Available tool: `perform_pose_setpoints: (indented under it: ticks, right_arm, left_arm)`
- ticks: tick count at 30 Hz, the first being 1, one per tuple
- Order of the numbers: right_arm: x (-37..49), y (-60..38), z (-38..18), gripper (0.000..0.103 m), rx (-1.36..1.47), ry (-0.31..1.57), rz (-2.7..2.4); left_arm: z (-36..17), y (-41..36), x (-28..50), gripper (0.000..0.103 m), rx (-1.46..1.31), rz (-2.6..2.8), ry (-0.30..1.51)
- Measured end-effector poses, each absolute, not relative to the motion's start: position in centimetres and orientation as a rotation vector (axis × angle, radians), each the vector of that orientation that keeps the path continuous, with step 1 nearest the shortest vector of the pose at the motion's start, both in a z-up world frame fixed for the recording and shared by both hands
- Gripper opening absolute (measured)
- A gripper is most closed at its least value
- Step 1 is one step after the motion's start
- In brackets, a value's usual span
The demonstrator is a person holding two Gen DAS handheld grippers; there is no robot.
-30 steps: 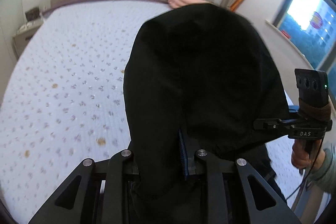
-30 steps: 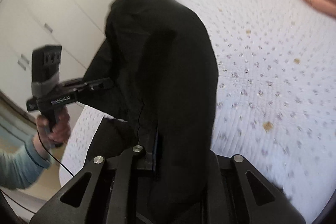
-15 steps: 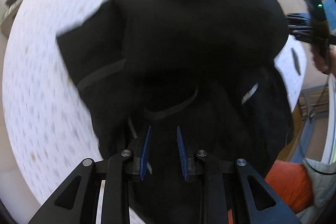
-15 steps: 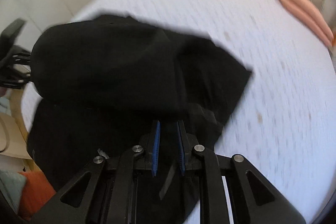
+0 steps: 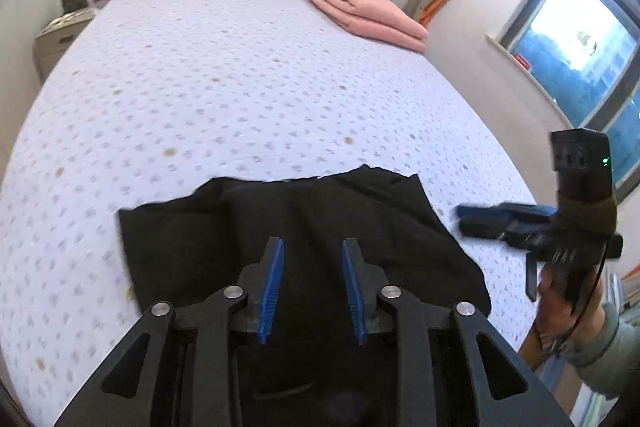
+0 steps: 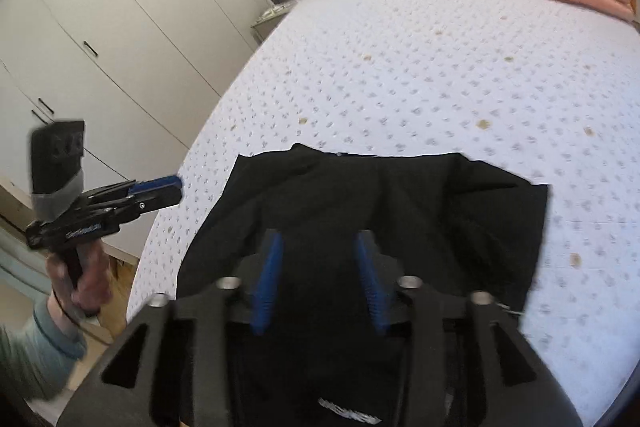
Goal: Fold large clothes
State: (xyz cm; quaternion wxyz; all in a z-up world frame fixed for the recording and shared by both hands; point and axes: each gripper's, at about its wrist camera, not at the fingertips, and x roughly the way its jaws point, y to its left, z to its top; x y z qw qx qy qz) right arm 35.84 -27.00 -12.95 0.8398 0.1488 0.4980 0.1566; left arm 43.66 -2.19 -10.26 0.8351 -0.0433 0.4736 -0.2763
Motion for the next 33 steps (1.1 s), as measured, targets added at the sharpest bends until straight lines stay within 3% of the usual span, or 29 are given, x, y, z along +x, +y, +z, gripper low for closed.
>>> perform_pose_setpoints:
  ticks: [8, 12, 16, 20, 26, 33]
  right_arm:
    - [31.1, -23.0, -23.7, 0.048, 0.308, 1.348, 0.329]
    - [29.1, -23.5, -29.7, 0.047, 0.368, 1.420, 0.247]
    - [29.1, -24.6, -29.3, 0.044, 0.459, 1.414, 0.211]
    - [28.4, -25.6, -25.7, 0.048, 0.491, 1.347, 0.203]
    - [28.6, -26.0, -21.7, 0.050, 0.391, 1.264, 0.144]
    - [29.2, -22.5, -29.4, 0.053, 0.277, 1.454, 0.104]
  left_arm:
    - [-21.9, -4.6, 40.2, 0.032, -0.006, -0.661, 1.264]
    - [-26.8, -4.5, 38.0, 0.031, 0.011, -0.648, 1.297]
    - [-27.0, -4.0, 38.6, 0.031, -0.034, -0.655, 1.302]
    - [-24.5, -3.3, 38.3, 0.032, -0.062, -0.702, 1.286]
    - [-22.6, -3.5, 36.6, 0.050, -0.107, -0.825, 1.256]
    - [-27.6, -4.0, 36.2, 0.050, -0.003, -0.728, 1.336]
